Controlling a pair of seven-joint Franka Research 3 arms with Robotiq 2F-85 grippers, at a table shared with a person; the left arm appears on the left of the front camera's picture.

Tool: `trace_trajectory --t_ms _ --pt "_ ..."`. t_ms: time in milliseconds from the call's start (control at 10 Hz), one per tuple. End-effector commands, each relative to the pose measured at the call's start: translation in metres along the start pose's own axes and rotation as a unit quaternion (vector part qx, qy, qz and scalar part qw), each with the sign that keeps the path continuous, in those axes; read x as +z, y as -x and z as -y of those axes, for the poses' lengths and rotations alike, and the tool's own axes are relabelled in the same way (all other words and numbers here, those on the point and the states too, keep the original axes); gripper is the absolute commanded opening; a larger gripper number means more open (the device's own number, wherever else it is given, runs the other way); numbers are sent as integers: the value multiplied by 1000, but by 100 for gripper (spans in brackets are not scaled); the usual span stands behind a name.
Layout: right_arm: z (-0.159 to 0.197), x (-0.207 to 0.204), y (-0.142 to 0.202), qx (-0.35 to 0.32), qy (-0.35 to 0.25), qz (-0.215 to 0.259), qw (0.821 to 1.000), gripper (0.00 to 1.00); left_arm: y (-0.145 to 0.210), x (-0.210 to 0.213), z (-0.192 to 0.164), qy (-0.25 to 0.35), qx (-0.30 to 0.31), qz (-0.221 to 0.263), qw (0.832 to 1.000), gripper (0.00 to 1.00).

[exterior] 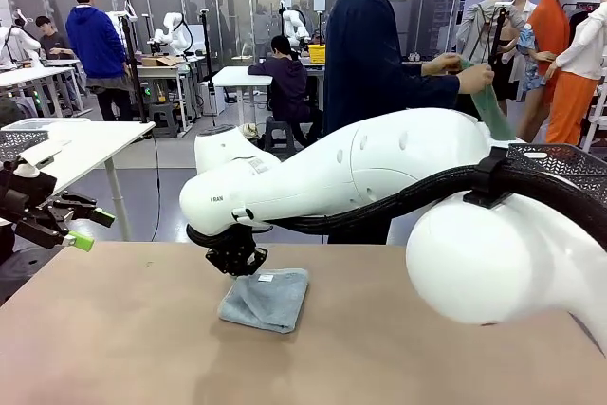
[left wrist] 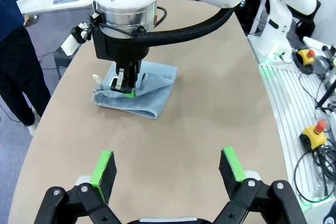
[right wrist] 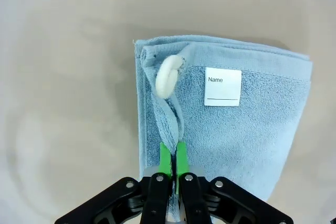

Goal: Fold the towels and place them in the basket.
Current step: When a person lays out a Towel with hook on the table, fold it in half twice.

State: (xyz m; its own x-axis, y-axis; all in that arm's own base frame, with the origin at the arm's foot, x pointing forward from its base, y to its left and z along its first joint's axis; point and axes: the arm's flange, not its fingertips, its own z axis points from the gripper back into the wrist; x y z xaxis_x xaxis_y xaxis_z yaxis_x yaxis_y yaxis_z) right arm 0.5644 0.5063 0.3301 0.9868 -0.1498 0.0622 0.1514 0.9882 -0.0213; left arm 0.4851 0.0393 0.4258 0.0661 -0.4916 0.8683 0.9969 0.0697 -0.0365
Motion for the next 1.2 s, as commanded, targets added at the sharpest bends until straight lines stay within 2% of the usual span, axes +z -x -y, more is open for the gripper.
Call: trace_trajectory --t_ms 0,100,200,300,400,500,600,700,1100 --pt "-11 3 -6 -41 -8 9 999 24 0 1 1 -2 -2 -3 1000 100" --pt "-12 -1 -5 -44 -6 12 999 24 0 1 1 -2 -2 -3 1000 100" --pt "-11 1 -5 -46 -6 11 999 44 0 1 1 -2 -2 -3 1000 100" --pt "-10 1 -3 -43 -6 2 999 27 0 1 1 -2 -2 -3 1000 100" --pt "-3 8 -1 -45 -6 -4 999 64 0 1 1 -2 -2 -3 1000 100" --pt "4 13 2 -50 -7 -6 999 47 0 1 1 -2 -2 -3 1000 100" --pt "16 24 7 -58 -16 -4 998 84 0 1 1 -2 -2 -3 1000 100" --pt "30 31 15 -61 -24 9 998 61 0 1 1 -2 -2 -3 1000 100" --pt "109 61 43 -82 -66 31 994 61 0 1 1 -2 -2 -3 1000 100"
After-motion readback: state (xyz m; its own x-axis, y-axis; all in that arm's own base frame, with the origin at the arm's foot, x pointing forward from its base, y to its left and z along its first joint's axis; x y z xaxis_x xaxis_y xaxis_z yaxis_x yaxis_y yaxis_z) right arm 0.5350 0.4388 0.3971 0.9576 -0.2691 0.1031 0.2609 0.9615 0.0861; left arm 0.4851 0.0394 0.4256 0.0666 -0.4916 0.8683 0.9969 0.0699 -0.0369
